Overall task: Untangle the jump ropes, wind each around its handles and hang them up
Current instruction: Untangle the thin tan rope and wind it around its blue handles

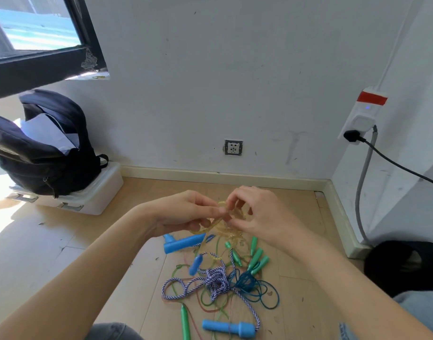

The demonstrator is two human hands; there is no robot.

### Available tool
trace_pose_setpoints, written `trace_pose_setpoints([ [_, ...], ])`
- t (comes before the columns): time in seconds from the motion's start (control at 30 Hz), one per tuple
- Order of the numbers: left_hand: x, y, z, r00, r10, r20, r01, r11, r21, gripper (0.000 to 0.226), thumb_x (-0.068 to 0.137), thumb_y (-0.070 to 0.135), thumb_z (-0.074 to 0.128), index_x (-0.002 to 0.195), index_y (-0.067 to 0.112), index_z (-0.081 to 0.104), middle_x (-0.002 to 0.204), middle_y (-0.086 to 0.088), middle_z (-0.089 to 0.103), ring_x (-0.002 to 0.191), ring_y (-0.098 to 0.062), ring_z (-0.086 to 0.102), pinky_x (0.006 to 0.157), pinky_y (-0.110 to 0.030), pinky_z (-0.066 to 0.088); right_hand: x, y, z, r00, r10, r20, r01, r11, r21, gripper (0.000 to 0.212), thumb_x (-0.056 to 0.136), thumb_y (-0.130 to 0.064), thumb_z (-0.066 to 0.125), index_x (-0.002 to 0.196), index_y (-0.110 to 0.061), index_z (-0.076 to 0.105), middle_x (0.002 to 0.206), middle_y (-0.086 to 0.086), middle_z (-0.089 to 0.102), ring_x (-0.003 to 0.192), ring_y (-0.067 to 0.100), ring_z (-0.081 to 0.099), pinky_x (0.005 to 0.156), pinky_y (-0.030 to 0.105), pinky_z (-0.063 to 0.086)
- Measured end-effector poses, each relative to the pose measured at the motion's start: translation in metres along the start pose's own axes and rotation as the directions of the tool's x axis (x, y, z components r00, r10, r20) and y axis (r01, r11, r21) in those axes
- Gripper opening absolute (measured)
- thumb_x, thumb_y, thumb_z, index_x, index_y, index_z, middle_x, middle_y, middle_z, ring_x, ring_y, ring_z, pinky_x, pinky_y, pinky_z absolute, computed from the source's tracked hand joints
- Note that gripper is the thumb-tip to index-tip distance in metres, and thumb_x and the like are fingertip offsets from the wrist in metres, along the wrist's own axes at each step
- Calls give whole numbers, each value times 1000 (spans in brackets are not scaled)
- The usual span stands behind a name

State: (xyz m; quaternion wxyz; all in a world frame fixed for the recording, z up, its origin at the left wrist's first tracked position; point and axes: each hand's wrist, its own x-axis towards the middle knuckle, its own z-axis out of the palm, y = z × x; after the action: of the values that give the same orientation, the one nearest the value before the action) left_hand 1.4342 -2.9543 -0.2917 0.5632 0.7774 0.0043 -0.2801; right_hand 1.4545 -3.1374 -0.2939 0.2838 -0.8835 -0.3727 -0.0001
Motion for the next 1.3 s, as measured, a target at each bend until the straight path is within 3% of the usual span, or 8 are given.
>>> trace_pose_setpoints([
  [0.17,3,-7,-8,952,-26,-304,97,971,219,23,93,23,53,77,20,70,65,10,62,43,0,47,37,-10,32,1,8,-8,958,231,-171,-185,951,246,9,81,-16,68,74,-19,63,87,-4,67,83,7,57,75,16,43],
  [0.27,1,-18,-23,865,-1,-502,236,884,404,28,95,23,46,77,15,66,63,4,56,46,-8,43,35,-10,30,3,19,-28,736,623,-265,-163,543,823,11,88,-9,58,77,-12,57,68,-1,66,63,8,59,61,13,48],
  [0.33,-1,-21,-25,854,8,-520,235,886,400,28,96,23,45,76,17,64,67,4,58,50,-9,42,38,-13,31,1,23,-33,723,676,-140,-159,360,919,14,93,-8,49,79,-12,51,54,-2,63,51,10,57,49,19,49],
  [0.57,6,-5,-3,960,-29,-278,-1,994,-107,25,100,26,37,79,16,47,76,-3,73,33,-4,29,31,-12,21,1,15,-8,890,444,105,-376,583,721,23,95,-19,48,76,-12,57,37,-5,44,33,6,36,34,16,29],
  [0.77,6,-6,-4,949,-41,-312,75,993,96,27,99,25,37,81,16,55,54,6,60,34,-4,28,34,-12,23,0,28,-18,722,679,-134,-110,305,946,25,96,-14,43,75,-15,55,52,-7,56,50,5,50,49,19,39],
  [0.93,7,-9,-10,895,-23,-446,101,983,150,30,98,22,38,77,15,57,42,9,48,28,-2,27,32,-12,23,-2,22,-5,856,514,53,-461,715,525,11,89,-19,58,100,-16,58,98,-5,62,82,8,53,70,19,39],
  [1.0,11,-7,-6,903,19,-429,79,974,210,30,98,22,40,73,17,57,37,9,48,28,-1,30,32,-13,23,-2,19,-2,918,395,12,-381,876,297,48,82,-26,67,125,-19,48,114,-13,48,98,5,47,81,18,36],
  [1.3,11,-3,-6,843,109,-527,-3,980,197,27,95,20,45,73,18,61,63,10,68,30,1,38,32,-10,27,1,7,0,972,203,115,-232,881,411,8,83,-5,64,81,-12,68,67,-1,65,50,8,55,54,18,48],
])
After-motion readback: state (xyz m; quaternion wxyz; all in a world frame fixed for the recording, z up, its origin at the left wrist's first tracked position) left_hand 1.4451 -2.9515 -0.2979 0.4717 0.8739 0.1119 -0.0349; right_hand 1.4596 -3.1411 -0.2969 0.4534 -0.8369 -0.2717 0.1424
